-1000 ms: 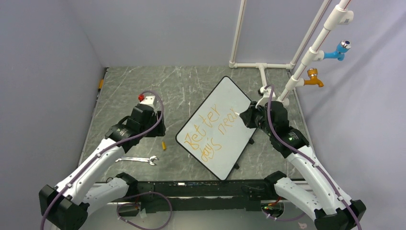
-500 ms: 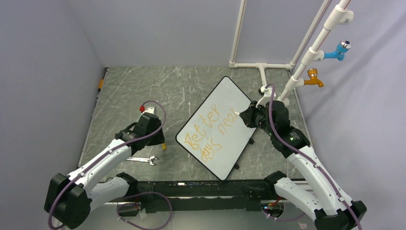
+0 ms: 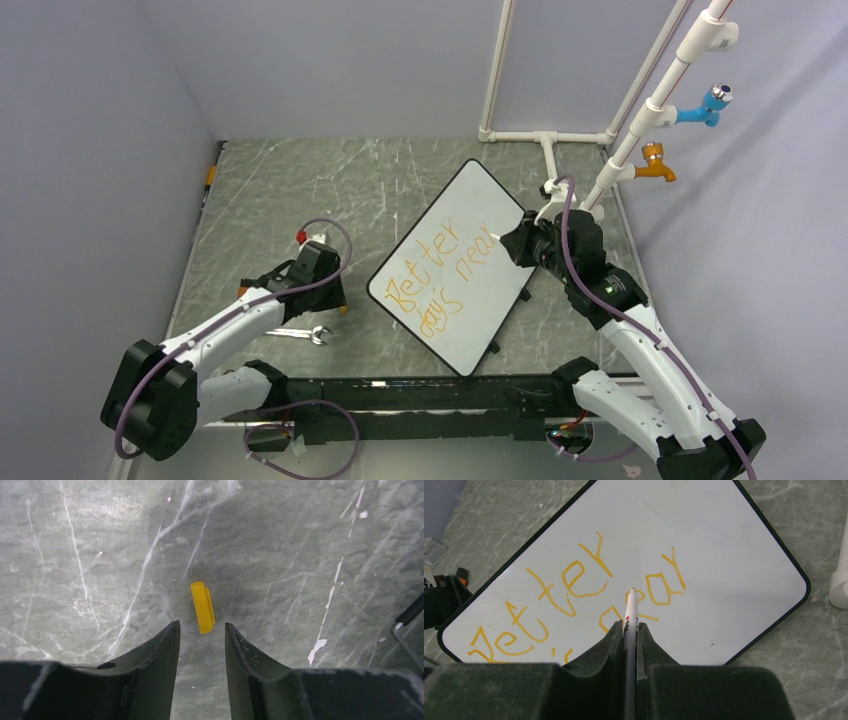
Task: Write a sentence on the whiteboard
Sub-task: Place the pen cap at the center of the board.
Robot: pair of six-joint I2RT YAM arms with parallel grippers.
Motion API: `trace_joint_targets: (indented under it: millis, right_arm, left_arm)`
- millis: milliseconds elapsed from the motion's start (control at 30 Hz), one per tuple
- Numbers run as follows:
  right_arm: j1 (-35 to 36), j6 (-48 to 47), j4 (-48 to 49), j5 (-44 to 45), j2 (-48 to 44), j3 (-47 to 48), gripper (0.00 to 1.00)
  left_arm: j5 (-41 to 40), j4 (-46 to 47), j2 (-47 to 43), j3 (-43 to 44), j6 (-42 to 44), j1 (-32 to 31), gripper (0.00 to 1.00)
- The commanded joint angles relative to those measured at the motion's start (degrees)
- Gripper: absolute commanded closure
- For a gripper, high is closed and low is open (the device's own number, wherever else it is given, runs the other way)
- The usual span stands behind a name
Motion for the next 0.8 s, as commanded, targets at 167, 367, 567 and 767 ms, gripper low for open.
trace_joint_targets:
  millis: [167, 367, 567, 767]
  right_arm:
    - [0.0, 0.1, 1.4, -0.4, -0.3, 2.1, 1.0]
    - [0.0, 0.0, 1.6, -0.4, -0.2, 1.9, 1.0]
    - [-0.1, -0.1, 1.6, -0.3, 0.0, 1.9, 1.0]
    - [-0.1, -0.2, 1.6, 0.0, 0.1, 1.6, 1.0]
  left_arm:
    - [1.7, 3.8, 3.5, -1.7, -2.4, 0.3, 0.63]
    - [2.2, 5.8, 4.8, -2.9, -2.5, 0.3, 0.64]
    - [2.4, 7.5, 6.8, -3.5, -2.7, 0.3, 0.69]
    - [2.7, 10.0, 9.5, -4.6, -3.0, 0.3, 0.71]
